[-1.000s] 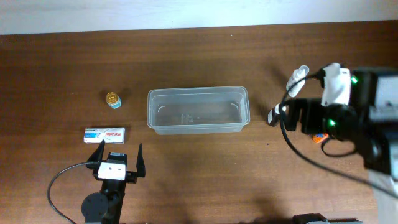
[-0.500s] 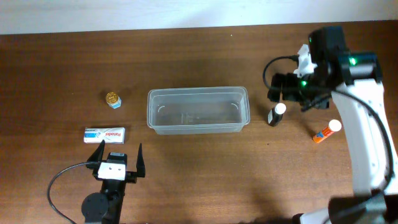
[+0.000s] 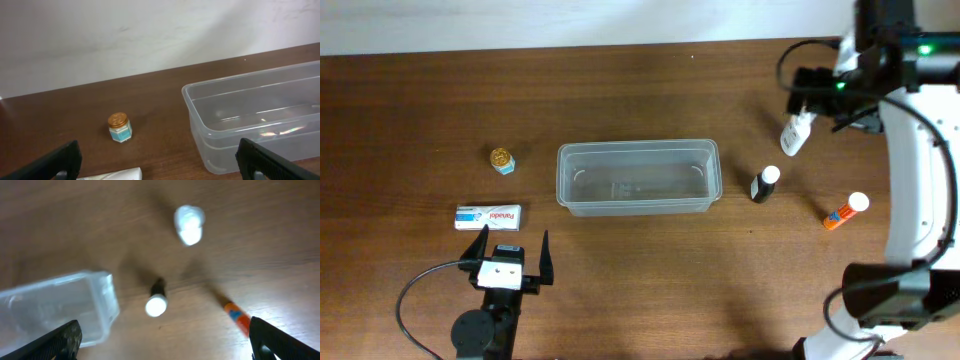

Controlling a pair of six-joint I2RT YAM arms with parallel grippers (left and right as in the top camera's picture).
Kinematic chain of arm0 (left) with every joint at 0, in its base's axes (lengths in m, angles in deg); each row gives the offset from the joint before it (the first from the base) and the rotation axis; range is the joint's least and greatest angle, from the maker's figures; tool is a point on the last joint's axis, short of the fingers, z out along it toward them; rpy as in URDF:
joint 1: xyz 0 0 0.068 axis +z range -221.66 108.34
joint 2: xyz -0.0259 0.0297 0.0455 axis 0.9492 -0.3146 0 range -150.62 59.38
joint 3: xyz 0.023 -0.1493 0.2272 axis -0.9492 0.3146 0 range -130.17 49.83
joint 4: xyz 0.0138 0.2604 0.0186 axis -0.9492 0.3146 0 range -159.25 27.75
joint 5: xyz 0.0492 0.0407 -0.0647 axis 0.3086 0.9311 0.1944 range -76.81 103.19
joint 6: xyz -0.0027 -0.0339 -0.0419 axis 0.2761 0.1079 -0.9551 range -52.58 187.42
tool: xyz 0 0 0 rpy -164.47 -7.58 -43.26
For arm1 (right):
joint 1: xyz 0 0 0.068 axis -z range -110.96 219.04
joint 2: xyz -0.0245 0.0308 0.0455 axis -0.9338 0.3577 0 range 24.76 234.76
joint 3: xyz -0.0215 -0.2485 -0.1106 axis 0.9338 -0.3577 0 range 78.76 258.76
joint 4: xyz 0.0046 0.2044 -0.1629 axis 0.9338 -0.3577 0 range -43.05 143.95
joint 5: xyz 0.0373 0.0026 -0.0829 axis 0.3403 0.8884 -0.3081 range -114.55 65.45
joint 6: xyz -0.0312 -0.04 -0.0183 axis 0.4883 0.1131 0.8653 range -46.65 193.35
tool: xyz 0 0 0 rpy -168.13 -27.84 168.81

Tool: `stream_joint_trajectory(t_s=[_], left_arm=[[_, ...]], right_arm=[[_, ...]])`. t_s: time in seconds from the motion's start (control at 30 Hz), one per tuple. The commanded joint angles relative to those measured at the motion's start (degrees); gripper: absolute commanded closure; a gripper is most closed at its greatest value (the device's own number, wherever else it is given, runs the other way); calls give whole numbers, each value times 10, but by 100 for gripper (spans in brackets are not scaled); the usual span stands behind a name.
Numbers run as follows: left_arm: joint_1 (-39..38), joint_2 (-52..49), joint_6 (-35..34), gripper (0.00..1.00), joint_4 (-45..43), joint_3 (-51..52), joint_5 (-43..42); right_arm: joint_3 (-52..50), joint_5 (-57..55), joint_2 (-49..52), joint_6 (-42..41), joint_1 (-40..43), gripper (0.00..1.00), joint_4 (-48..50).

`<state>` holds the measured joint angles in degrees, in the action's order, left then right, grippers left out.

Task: Pack container
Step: 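Move the right gripper up toward the white spray bottle, then lower the right gripper over the white spray bottle and grasp it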

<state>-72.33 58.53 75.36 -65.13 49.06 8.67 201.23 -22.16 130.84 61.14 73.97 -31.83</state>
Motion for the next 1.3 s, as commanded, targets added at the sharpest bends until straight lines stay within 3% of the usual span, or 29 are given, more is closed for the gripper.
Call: stream_joint_trajectory(t_s=[0.0, 0.67, 0.87, 1.27], left_arm=[[3, 5, 8, 1, 2, 3, 0], [3, 5, 7, 1, 2, 3, 0], [3, 5, 7, 1, 2, 3, 0], [3, 5, 7, 1, 2, 3, 0]], right_arm=[[14, 7, 47, 15, 35, 2, 11], [17, 0, 204, 128, 40, 2, 113], [18, -100, 235, 135, -2, 2, 122], [18, -86, 249, 128, 0, 1, 143]])
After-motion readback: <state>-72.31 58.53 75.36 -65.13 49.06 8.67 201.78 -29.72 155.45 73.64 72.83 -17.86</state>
